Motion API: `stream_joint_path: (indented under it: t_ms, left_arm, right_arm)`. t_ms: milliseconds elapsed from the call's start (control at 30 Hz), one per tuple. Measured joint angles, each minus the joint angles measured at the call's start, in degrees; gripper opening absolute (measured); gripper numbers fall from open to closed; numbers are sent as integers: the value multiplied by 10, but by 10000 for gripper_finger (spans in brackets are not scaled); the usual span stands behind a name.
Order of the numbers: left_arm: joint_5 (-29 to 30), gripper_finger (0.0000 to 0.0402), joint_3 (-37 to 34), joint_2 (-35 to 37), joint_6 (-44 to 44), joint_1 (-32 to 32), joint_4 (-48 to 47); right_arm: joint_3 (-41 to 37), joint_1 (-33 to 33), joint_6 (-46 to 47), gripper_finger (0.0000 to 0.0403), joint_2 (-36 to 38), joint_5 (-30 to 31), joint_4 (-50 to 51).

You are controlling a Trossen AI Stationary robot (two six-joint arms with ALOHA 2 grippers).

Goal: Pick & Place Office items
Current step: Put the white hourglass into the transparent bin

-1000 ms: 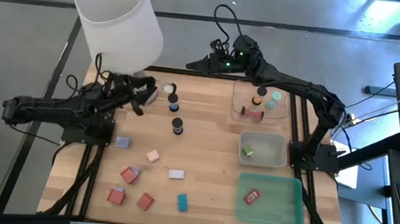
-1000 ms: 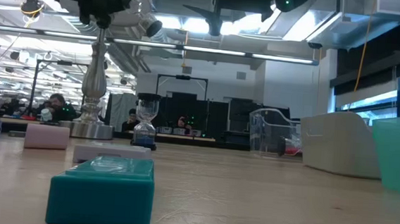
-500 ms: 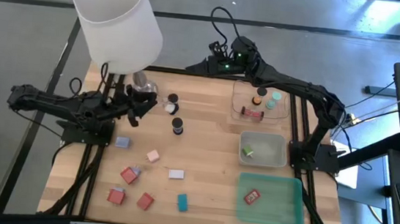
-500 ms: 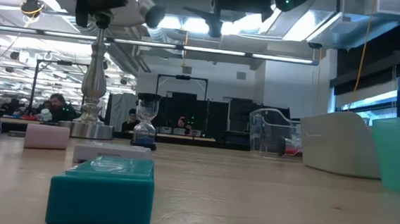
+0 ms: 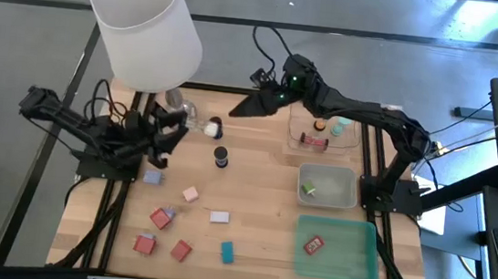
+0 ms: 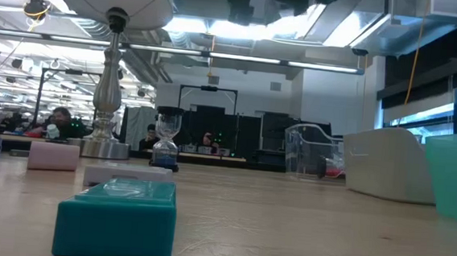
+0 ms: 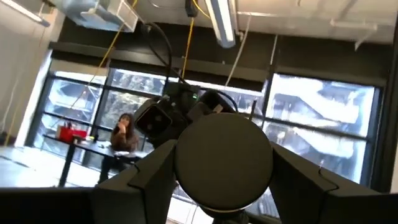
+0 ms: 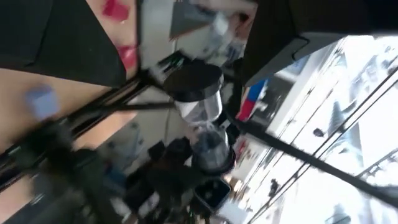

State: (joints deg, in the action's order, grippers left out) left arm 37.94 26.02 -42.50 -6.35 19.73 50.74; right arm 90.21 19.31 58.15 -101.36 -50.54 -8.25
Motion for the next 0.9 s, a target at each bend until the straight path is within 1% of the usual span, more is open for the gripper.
stream_joint_path:
  t_ms: [67,133,200,267,333,400,500,767,900]
  left_arm:
    - [1,212,46,-46,-56,14,1]
    - [0,212,93,-91,-141,28,-2]
    - [13,212,137,-135,-226,40,-12]
    - [39,212,173,-173,-279,49,-18]
    - [56,212,200,-200,-310,55,-17]
    - [62,212,218,-217,-331,59,-17]
    - [62,212,232,-226,-339,63,-16]
    - [53,212,233,-227,-331,52,-16]
    - [15,212,233,-227,-347,33,-13]
  right_arm:
    - [0,-9,2,322,10,-9,-3]
    - [0,-15,-1,322,20,-14,-3]
    - [0,-19,-4,322,25,-15,-3]
    - [0,-22,-6,322,29,-16,-3]
    - [0,-23,-12,322,34,-16,-3]
    - [0,-23,-16,322,36,-17,-4]
    - [0,-23,-16,322,36,-29,-3]
    - [0,-23,-16,322,36,-34,-16]
    - [0,-25,-12,322,36,-44,-34]
